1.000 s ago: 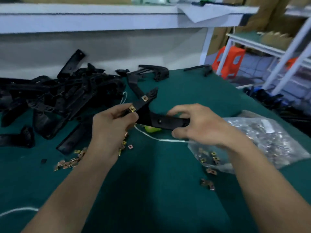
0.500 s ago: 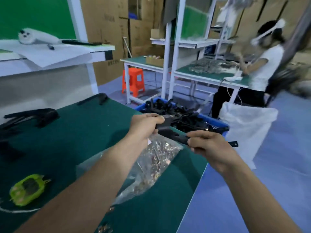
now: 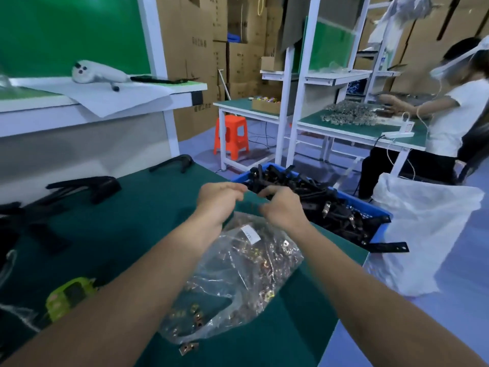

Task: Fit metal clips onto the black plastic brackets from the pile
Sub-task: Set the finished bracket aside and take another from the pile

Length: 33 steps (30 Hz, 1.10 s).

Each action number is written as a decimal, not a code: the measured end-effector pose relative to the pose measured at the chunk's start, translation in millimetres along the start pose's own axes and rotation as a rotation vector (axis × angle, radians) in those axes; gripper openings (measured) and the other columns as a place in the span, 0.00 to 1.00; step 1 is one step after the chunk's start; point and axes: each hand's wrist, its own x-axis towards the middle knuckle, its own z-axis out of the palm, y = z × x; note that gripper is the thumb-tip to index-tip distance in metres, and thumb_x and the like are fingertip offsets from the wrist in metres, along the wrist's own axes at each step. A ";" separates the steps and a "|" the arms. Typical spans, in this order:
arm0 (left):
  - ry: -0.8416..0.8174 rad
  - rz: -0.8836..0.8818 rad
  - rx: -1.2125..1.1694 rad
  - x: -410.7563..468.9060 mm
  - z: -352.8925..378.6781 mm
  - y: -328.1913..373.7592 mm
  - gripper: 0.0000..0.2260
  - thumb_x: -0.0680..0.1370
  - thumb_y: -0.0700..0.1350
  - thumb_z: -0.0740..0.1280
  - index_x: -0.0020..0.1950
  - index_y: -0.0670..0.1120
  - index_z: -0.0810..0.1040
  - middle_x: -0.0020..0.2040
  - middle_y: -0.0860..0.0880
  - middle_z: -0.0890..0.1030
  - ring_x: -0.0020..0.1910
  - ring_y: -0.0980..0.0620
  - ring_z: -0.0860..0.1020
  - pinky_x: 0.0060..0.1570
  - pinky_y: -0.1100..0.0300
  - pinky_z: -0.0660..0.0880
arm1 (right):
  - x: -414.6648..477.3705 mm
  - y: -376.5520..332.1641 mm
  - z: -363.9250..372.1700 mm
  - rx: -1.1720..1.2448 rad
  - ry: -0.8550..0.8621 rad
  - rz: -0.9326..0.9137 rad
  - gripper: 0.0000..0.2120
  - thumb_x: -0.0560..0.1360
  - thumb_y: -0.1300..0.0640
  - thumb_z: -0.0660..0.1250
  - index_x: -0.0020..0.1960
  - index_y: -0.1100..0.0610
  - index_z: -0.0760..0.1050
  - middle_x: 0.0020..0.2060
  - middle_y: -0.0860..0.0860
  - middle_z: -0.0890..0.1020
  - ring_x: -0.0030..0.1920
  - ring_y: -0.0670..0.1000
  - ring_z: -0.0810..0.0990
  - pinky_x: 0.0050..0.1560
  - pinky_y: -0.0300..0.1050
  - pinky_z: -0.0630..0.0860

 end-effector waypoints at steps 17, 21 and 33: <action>0.719 -0.012 0.388 -141.4 -300.5 -97.8 0.15 0.79 0.42 0.69 0.38 0.60 0.83 0.31 0.60 0.83 0.26 0.61 0.77 0.26 0.66 0.71 | -115.6 -203.2 249.1 -0.035 -0.640 -0.485 0.23 0.73 0.56 0.69 0.68 0.49 0.76 0.58 0.50 0.82 0.55 0.52 0.81 0.48 0.37 0.70; 0.793 -0.103 0.581 -191.5 -337.3 -120.0 0.11 0.78 0.43 0.68 0.46 0.60 0.84 0.30 0.58 0.83 0.24 0.57 0.77 0.23 0.68 0.69 | -133.0 -229.9 303.7 -0.066 -0.736 -0.538 0.28 0.77 0.54 0.67 0.75 0.48 0.66 0.44 0.49 0.75 0.38 0.50 0.76 0.34 0.42 0.70; 0.669 0.062 0.963 -218.6 -325.4 -151.1 0.07 0.70 0.49 0.76 0.46 0.57 0.86 0.42 0.58 0.84 0.41 0.54 0.78 0.41 0.61 0.72 | -168.5 -288.4 392.3 -0.472 -0.608 -0.555 0.36 0.75 0.56 0.70 0.78 0.52 0.55 0.38 0.51 0.76 0.34 0.52 0.77 0.27 0.46 0.70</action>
